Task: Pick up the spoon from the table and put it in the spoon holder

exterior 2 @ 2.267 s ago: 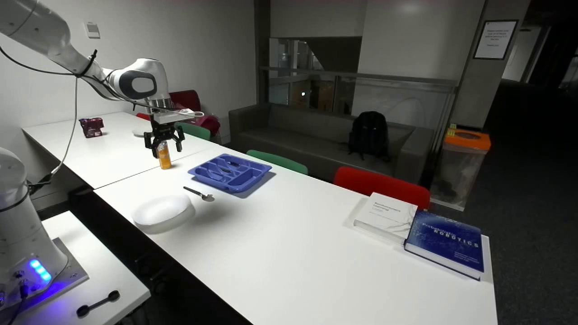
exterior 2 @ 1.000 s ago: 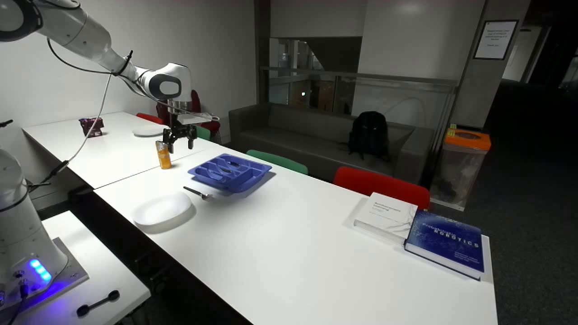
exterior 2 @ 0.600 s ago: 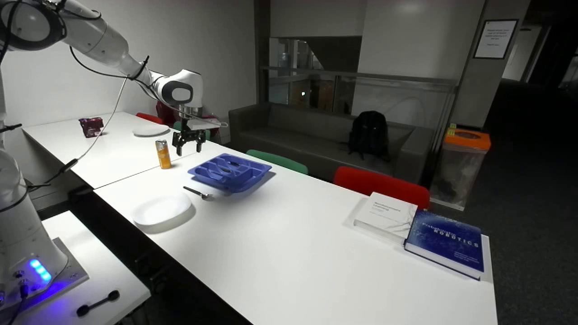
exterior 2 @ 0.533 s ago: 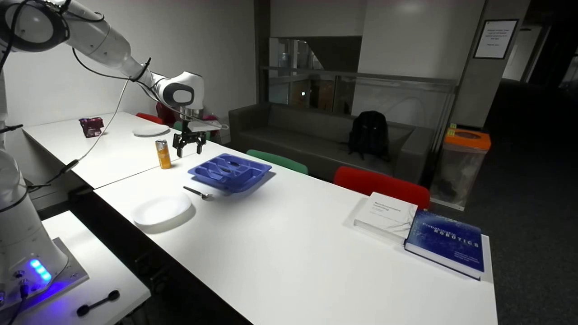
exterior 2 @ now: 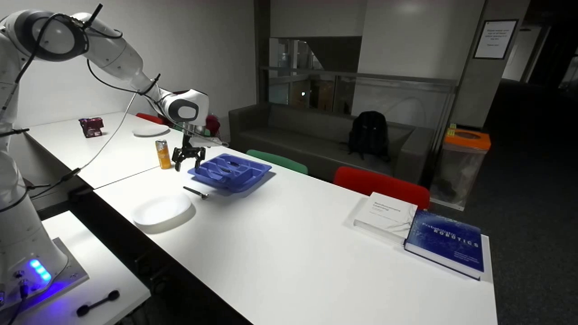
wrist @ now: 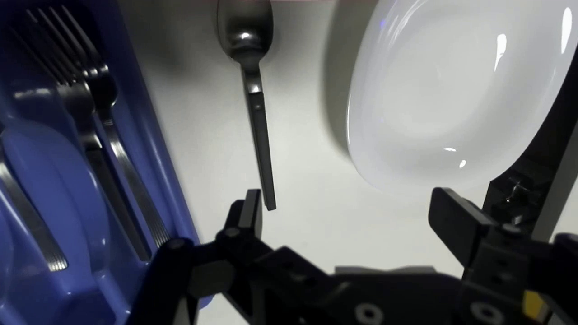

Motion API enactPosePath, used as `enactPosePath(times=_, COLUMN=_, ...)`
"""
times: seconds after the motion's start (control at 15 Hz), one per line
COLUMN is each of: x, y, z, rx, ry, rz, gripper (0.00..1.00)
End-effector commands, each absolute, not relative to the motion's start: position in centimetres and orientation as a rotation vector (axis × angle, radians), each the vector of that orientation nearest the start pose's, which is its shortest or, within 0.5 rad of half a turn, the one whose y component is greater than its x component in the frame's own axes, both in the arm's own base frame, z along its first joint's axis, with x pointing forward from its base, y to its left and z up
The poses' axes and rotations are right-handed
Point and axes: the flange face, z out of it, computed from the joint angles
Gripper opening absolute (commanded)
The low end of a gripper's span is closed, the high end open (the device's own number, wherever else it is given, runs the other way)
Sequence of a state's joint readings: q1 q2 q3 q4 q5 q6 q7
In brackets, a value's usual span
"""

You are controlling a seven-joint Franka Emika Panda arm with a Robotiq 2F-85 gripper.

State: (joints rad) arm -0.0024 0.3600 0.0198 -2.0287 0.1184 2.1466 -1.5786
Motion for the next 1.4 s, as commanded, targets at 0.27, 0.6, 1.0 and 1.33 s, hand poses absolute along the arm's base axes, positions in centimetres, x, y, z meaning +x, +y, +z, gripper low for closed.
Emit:
enactPosePath(times=0.27, x=56.9, y=1.9, z=21.9, rx=-2.202, ry=-2.052, rz=0.042, gripper=1.00)
enactPosePath(times=0.6, x=55.8, y=2.1, z=21.1, rx=-2.215, ry=-2.075, rz=0.037, gripper=1.00)
enactPosePath(times=1.0, x=55.5, y=2.5, z=20.5, rx=-2.208, ry=-2.080, rz=0.043, gripper=1.00)
enactPosePath(times=1.33, x=55.3, y=3.0, z=20.3, rx=-2.200, ry=-2.089, rz=0.041, gripper=0.63)
